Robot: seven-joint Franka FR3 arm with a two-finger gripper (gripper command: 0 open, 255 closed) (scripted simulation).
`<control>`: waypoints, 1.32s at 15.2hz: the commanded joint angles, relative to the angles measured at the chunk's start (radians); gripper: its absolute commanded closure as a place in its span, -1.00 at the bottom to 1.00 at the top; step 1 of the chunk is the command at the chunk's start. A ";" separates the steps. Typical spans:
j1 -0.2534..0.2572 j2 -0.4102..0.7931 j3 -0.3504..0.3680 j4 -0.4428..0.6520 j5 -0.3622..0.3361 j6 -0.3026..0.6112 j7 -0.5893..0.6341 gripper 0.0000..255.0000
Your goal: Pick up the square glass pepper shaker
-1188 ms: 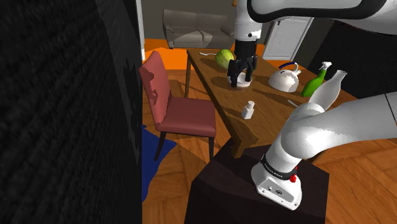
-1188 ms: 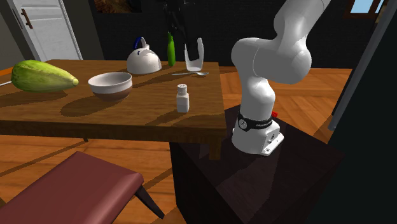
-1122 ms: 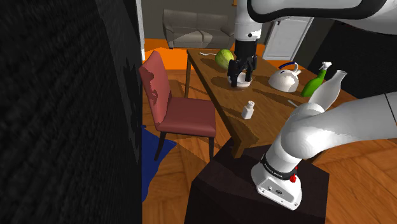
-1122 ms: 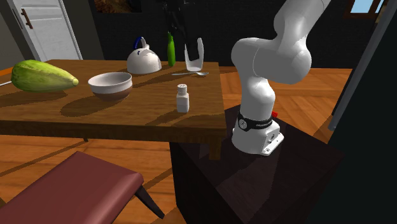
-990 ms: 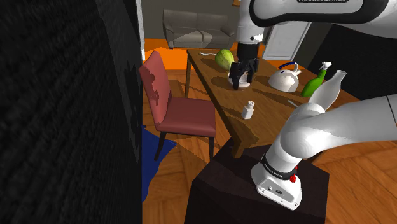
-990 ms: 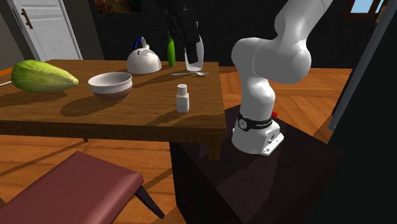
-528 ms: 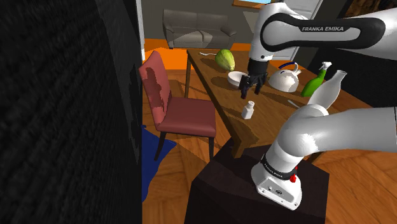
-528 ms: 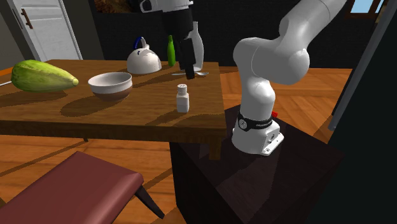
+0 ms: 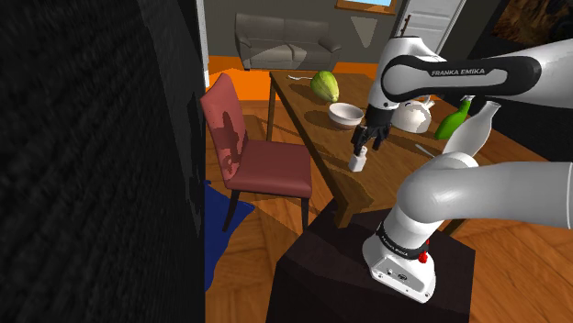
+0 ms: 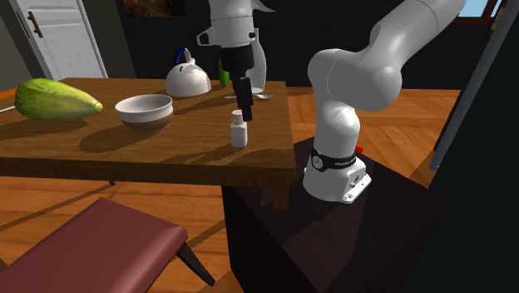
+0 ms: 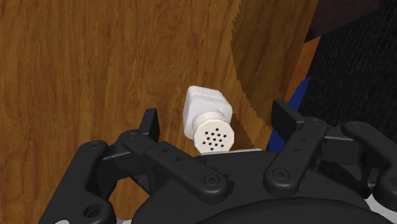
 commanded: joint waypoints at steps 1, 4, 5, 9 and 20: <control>-0.005 0.005 -0.008 -0.024 -0.009 0.031 0.000 -1.00; -0.011 0.029 -0.023 -0.062 -0.024 0.091 -0.001 -1.00; -0.011 0.029 -0.023 -0.062 -0.024 0.091 -0.001 -1.00; -0.011 0.028 -0.023 -0.064 -0.024 0.091 -0.001 1.00; -0.004 0.003 -0.006 -0.020 -0.007 0.024 0.000 1.00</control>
